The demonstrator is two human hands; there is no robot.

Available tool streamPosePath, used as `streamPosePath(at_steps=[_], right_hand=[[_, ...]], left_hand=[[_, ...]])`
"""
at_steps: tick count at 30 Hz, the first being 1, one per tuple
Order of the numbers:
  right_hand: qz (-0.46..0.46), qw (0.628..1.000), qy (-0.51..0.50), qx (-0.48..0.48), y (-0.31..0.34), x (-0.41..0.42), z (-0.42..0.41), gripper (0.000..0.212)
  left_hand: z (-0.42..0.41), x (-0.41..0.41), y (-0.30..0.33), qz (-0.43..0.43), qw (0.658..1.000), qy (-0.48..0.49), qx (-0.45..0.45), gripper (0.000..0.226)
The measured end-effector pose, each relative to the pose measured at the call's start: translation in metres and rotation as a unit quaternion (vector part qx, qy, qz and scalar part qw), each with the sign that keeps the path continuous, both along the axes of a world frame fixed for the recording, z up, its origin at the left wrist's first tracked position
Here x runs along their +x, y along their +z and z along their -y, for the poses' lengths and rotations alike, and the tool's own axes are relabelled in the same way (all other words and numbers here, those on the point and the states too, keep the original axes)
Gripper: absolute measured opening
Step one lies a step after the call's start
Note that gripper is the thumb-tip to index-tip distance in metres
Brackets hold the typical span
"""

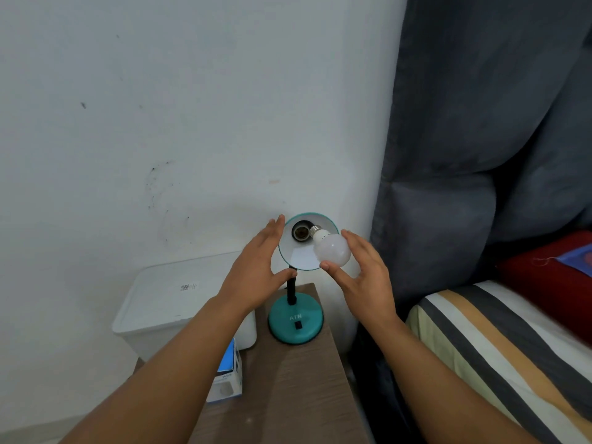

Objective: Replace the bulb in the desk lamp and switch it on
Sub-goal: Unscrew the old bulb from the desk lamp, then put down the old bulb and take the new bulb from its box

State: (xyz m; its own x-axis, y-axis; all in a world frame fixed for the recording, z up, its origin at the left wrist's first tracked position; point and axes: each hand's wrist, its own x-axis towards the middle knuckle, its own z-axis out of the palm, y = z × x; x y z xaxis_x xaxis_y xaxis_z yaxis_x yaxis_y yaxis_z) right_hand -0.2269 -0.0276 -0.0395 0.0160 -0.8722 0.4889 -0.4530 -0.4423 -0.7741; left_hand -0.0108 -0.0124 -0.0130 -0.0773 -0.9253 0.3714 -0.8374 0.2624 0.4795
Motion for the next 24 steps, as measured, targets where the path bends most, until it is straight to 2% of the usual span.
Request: streamPosePath(at_steps=[6,11,13,17,24], right_hand=[[0.010,1.000,-0.018,0.012,-0.011,-0.012,-0.038,0.075],[0.003,0.997,0.009,0.082,-0.046,-0.015,-0.065,0.073],[0.002,0.994,0.021,0.107,-0.062,-0.013,-0.075,0.071],[0.004,0.989,0.051,0.140,-0.081,-0.006,-0.091,0.053],[0.004,0.974,0.079,0.214,-0.125,0.004,-0.093,0.050]], left_hand=[[-0.045,-0.001,-0.016,-0.028,0.999,0.027,0.015,0.086],[-0.085,-0.006,-0.053,-0.044,0.997,0.044,0.047,0.076],[-0.096,-0.008,-0.072,-0.049,0.996,0.049,0.061,0.075],[-0.113,-0.012,-0.108,-0.063,0.991,0.048,0.108,0.076],[-0.119,-0.018,-0.150,-0.045,0.981,0.053,0.181,0.076]])
